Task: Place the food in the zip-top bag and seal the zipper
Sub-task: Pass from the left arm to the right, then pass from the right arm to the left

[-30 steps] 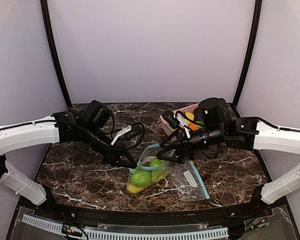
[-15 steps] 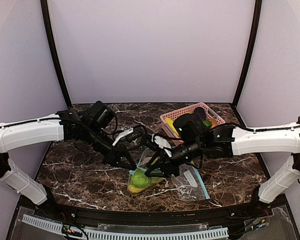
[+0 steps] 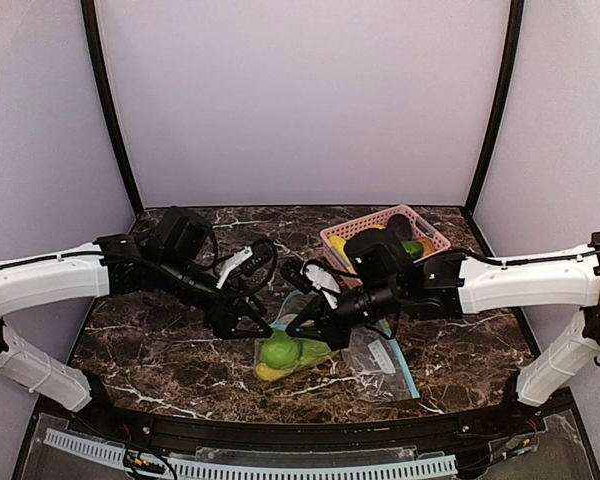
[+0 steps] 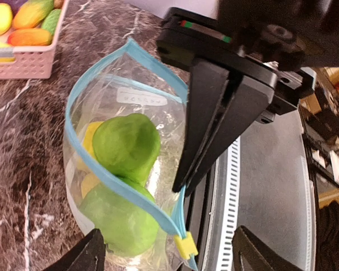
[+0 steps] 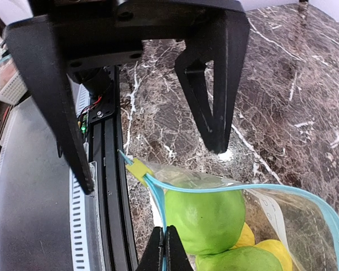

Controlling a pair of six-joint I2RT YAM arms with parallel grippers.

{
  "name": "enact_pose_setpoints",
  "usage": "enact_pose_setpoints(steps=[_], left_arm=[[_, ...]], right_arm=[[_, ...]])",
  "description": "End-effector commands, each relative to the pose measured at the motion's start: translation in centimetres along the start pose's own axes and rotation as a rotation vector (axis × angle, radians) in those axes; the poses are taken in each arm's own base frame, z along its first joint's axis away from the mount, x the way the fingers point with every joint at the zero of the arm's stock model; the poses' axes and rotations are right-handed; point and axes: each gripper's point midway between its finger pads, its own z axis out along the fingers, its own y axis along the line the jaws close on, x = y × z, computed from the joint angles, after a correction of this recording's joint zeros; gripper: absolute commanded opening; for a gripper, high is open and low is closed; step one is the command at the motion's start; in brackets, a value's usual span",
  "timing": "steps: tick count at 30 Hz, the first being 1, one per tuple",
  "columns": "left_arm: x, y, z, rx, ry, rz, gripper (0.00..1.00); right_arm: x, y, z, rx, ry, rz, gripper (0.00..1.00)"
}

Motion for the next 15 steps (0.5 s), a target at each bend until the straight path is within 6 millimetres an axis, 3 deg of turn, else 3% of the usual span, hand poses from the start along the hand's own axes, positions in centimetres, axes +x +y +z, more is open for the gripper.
enact_pose_setpoints(steps=[1, 2, 6, 11, 15], left_arm=[[-1.1, 1.8, -0.9, -0.116, -0.203, -0.044, 0.83], [-2.0, 1.7, -1.3, -0.117, -0.261, -0.024, 0.84], [-1.5, 2.0, -0.7, -0.089, -0.323, -0.067, 0.78], [-0.9, 2.3, -0.1, -0.074, -0.33, -0.083, 0.5], [-0.3, 2.8, 0.0, -0.096, -0.325, -0.09, 0.43]], right_arm=[[-1.9, -0.6, -0.8, 0.061, -0.11, 0.084, 0.0], [-2.5, -0.7, -0.9, 0.067, -0.137, 0.092, 0.0], [-3.1, -1.4, -1.1, 0.095, -0.161, 0.137, 0.0], [-3.3, -2.1, -1.1, 0.115, -0.168, 0.176, 0.0], [-3.2, -2.4, -1.2, 0.11, -0.167, 0.2, 0.0]])
